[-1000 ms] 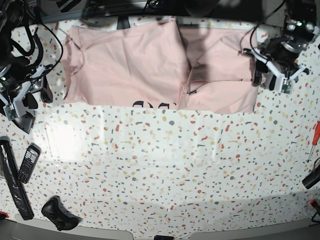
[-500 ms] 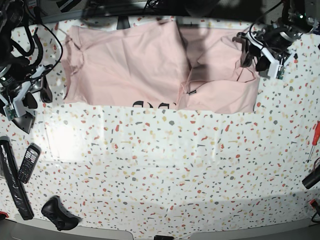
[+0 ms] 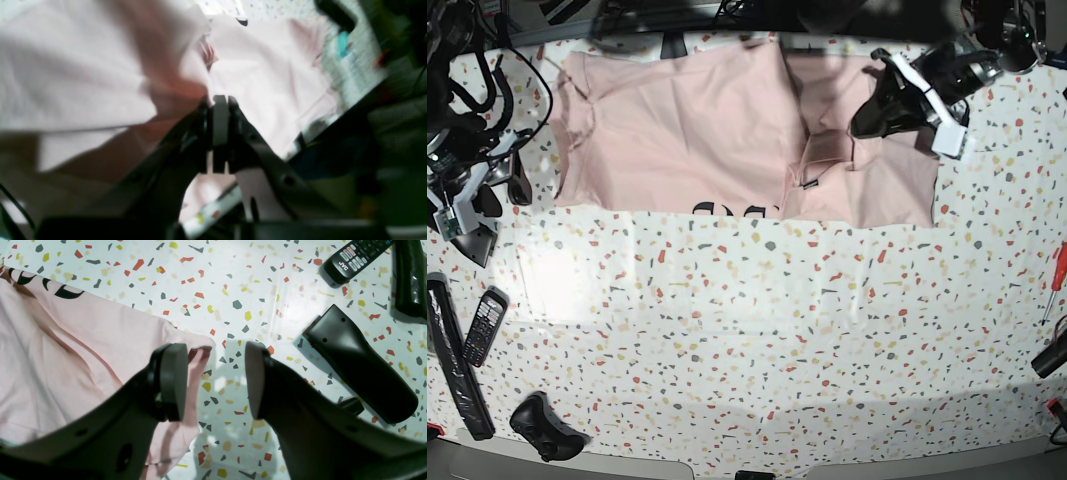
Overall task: Fold the T-shirt properly
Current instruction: 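Release the fabric and pull both grippers back from the shirt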
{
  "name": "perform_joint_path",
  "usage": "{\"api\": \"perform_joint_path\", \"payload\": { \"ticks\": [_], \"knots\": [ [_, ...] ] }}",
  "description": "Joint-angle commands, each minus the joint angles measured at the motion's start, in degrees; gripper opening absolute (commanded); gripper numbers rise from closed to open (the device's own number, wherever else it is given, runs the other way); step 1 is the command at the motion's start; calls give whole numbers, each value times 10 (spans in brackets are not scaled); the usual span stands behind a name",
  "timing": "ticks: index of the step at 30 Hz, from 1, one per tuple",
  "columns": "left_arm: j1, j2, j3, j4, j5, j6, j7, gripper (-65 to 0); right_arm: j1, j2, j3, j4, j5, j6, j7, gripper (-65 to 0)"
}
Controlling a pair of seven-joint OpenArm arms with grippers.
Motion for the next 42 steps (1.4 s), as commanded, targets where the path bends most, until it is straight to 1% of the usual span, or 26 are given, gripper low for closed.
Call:
{"api": "perform_joint_path", "payload": {
  "ticks": [1,3,5,9,11,13,14,16,18,20,21,26,32,33,36,38,40,42],
  "knots": [
    [0,0,-2,9,-30,-5,1,-650,4,10,4,7,9,3,7,-383],
    [0,2,3,9,-50,-5,19,-650,4,10,4,7,9,3,7,-383],
    [0,2,17,9,-52,-5,21,-650,4,10,4,7,18,3,7,-383],
    [-2,2,82,9,-51,-5,21,-650,4,10,4,7,39,3,7,-383],
    [-5,2,119,9,-33,-5,10,-650,4,10,4,7,40,3,7,-383],
    [-15,2,146,9,14,-5,-12,-650,4,10,4,7,40,3,6,-383],
    [-21,2,155,9,37,-5,-19,-632,4,10,4,7,40,3,4,-383],
    [-34,2,160,9,66,-5,-28,-549,4,10,4,7,40,3,-2,-383],
    [-47,2,159,9,83,-5,-39,-467,4,10,4,7,40,3,-9,-383],
    [-62,1,156,9,86,-5,-48,-418,4,10,4,7,40,3,-12,-383],
    [-71,1,153,9,85,-5,-48,-413,4,10,4,7,40,3,-13,-383],
    [-93,1,117,9,86,-5,-47,-413,4,10,4,7,40,4,-13,-383],
    [-82,1,14,9,87,-5,-47,-413,4,10,4,7,40,4,-13,-383],
    [-77,1,-1,9,95,-5,-48,-413,4,10,4,7,40,4,-13,-383],
    [-68,1,-25,7,153,-5,-59,-413,4,10,4,7,40,4,-15,-383],
    [-61,1,-29,0,181,-5,-77,-413,4,10,4,7,41,3,-37,-383],
    [-58,1,-30,-7,187,-5,-91,-413,3,10,4,4,58,3,-79,-383],
    [-58,1,-30,-12,187,-5,-91,-413,-6,14,4,-12,84,3,-79,-383]
  ]
}}
